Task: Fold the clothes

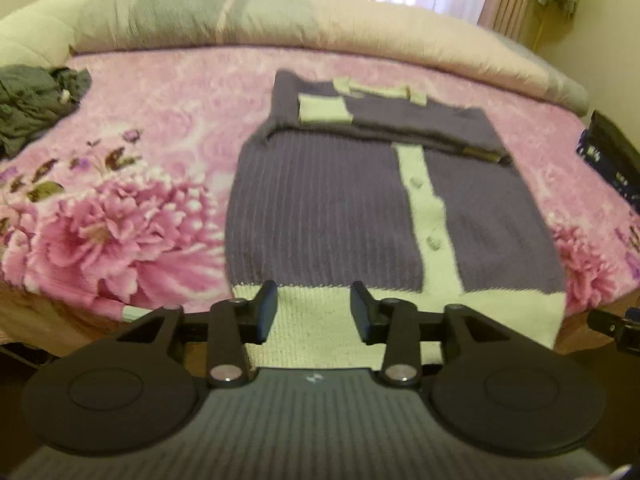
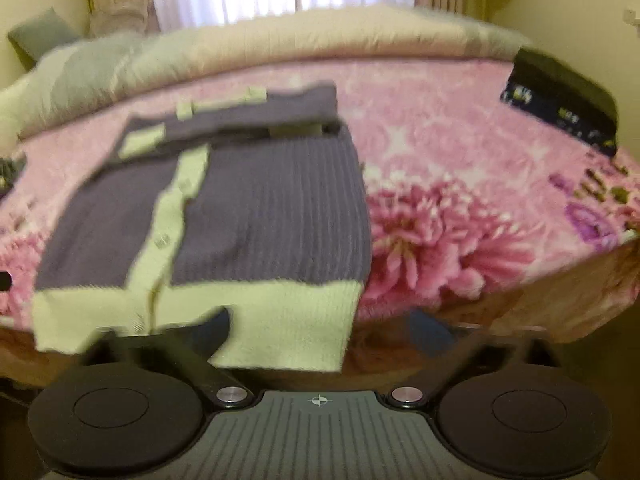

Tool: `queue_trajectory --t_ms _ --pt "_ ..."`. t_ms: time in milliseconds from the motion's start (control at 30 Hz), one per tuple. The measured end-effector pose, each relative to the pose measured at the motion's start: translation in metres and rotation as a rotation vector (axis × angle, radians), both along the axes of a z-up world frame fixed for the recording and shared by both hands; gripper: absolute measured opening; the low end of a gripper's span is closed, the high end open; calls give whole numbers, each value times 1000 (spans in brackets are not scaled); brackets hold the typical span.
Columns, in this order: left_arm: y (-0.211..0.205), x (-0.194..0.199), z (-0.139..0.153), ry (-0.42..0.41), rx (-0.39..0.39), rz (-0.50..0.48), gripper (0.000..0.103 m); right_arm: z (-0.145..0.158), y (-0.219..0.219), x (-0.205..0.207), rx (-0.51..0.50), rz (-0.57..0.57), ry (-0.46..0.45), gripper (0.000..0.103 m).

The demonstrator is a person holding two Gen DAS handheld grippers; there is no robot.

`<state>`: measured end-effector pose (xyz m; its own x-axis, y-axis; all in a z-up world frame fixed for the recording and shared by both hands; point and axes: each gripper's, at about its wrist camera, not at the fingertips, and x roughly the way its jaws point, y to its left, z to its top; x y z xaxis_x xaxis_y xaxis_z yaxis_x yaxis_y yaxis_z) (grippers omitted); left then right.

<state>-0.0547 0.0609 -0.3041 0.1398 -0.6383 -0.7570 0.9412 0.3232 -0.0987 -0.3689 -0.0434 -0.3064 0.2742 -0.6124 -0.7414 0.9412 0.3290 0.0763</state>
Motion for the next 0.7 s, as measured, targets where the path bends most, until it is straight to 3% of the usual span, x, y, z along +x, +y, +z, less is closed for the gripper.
queue_trajectory --t_ms 167,400,700 --pt "21 -15 12 -34 -21 0 41 21 20 5 -24 7 -39 99" --pt "52 -30 3 -65 14 8 41 15 51 9 -22 43 -43 99" --pt "65 -45 12 -116 -10 -9 44 19 70 18 -45 105 -53 99"
